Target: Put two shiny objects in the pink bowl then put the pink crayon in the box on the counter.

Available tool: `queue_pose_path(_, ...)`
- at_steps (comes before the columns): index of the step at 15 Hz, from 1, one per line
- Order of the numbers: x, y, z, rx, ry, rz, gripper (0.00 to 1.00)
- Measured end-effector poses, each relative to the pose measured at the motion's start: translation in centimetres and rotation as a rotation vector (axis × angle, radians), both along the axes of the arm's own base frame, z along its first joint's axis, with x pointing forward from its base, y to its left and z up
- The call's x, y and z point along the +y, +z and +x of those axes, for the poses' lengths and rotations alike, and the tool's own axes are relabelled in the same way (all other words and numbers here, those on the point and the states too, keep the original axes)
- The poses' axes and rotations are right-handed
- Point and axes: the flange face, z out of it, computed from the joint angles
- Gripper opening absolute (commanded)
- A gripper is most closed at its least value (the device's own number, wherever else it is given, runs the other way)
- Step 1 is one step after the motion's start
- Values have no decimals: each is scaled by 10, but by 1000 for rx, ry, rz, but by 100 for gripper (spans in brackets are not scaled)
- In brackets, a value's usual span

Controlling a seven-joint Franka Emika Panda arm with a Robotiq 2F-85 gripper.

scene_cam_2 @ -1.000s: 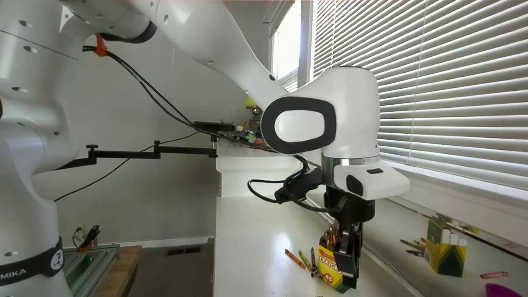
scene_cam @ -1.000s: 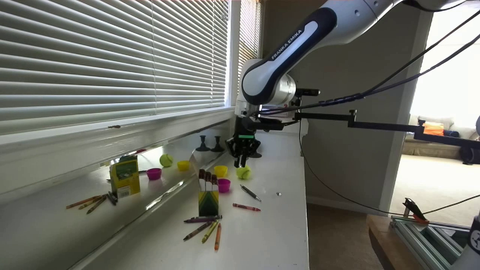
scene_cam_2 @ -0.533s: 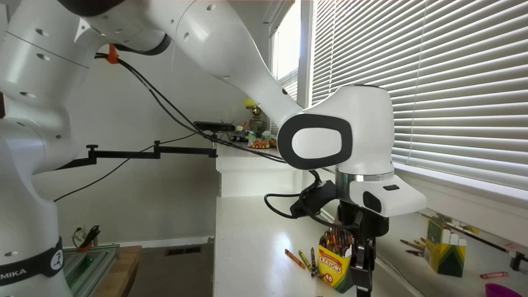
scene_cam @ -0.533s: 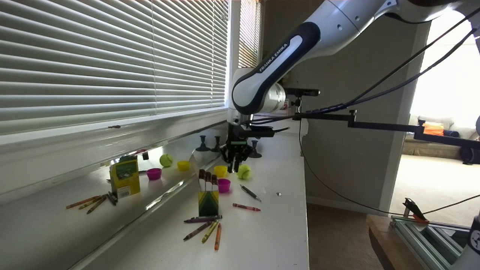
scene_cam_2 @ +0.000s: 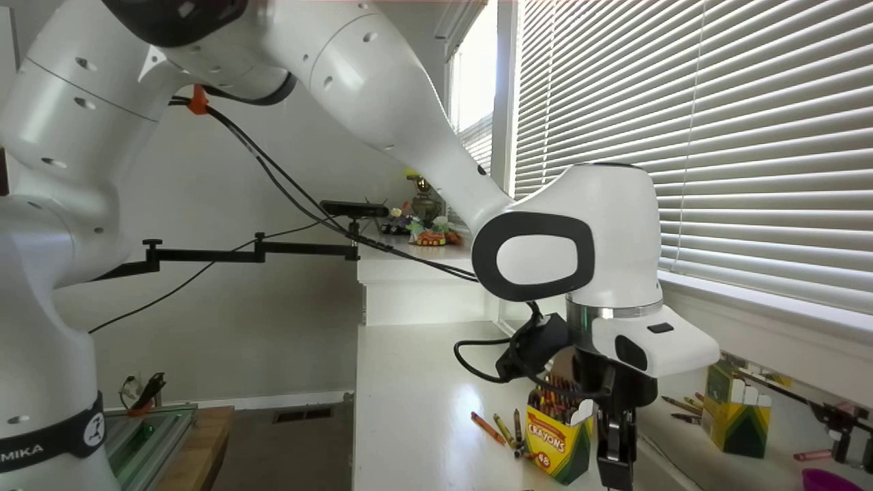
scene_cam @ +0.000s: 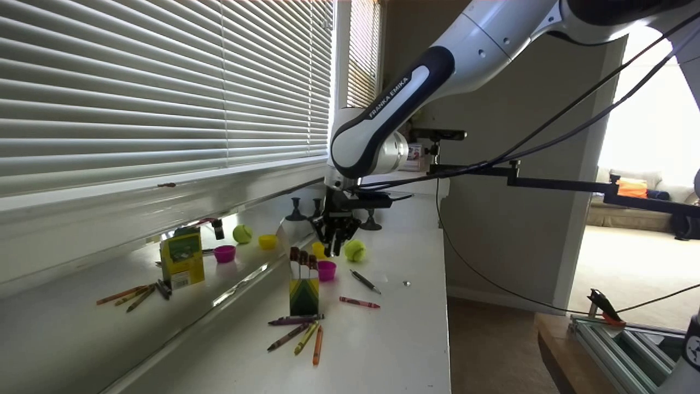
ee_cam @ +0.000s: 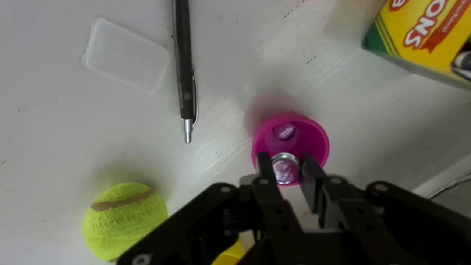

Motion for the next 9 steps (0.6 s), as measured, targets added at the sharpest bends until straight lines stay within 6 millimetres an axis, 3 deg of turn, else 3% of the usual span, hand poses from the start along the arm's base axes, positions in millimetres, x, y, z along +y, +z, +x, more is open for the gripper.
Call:
queue_pose_path(2, 0, -3, 3, -11, 3, -7, 6)
queue_pose_path(3, 1, -5, 4, -15, 5, -9, 48)
queue_pose_path(4, 2, -7, 5, -17, 7, -10, 49)
queue_pose_path(9, 5, -13, 8, -20, 20, -12, 83)
